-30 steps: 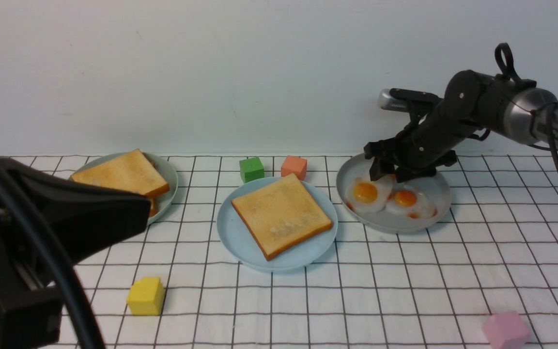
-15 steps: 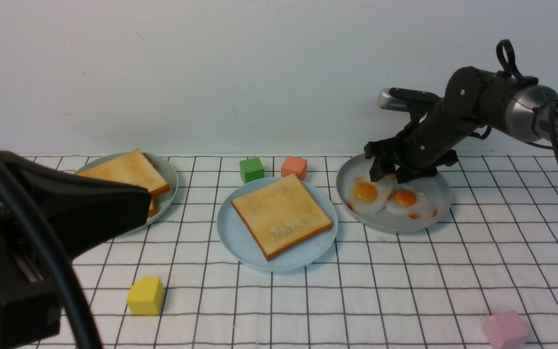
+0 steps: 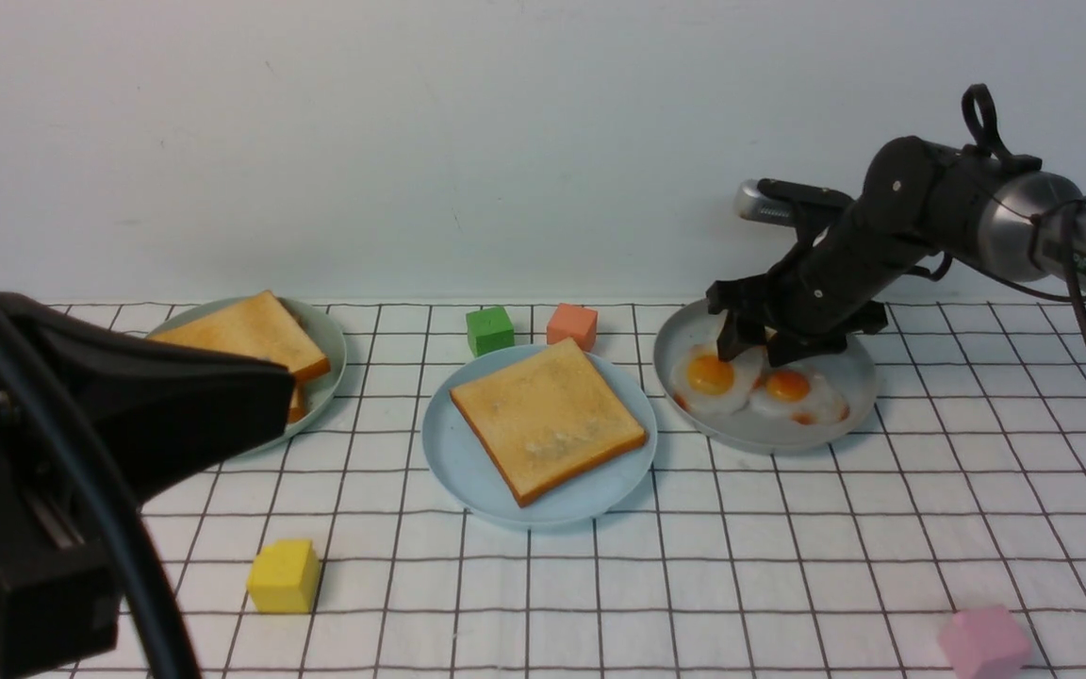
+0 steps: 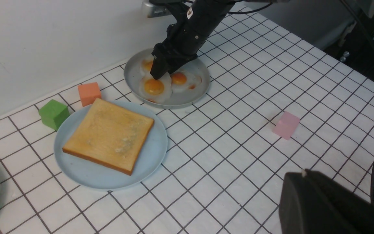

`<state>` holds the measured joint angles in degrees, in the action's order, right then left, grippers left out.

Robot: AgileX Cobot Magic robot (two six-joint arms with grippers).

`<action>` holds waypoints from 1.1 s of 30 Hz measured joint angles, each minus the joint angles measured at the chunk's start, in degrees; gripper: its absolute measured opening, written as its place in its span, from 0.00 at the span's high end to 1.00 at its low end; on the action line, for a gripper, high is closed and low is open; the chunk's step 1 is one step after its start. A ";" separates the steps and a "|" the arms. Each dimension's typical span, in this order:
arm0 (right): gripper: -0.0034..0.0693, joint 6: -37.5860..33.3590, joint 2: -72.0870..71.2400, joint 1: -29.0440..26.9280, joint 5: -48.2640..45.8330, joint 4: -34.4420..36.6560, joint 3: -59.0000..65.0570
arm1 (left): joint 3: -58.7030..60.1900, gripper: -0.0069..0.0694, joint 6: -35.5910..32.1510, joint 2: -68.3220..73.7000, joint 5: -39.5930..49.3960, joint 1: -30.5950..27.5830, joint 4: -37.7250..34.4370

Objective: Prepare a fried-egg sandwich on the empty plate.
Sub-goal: Use the right arm to grab a fried egg

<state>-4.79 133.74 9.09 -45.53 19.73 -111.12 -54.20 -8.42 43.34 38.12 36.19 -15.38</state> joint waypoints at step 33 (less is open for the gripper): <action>0.84 -4.78 -4.76 0.00 -5.27 0.75 0.03 | 0.00 0.93 0.00 0.00 0.00 0.00 0.00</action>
<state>-9.57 128.97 9.09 -50.80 20.48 -111.09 -54.20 -8.42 43.34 38.12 36.19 -15.38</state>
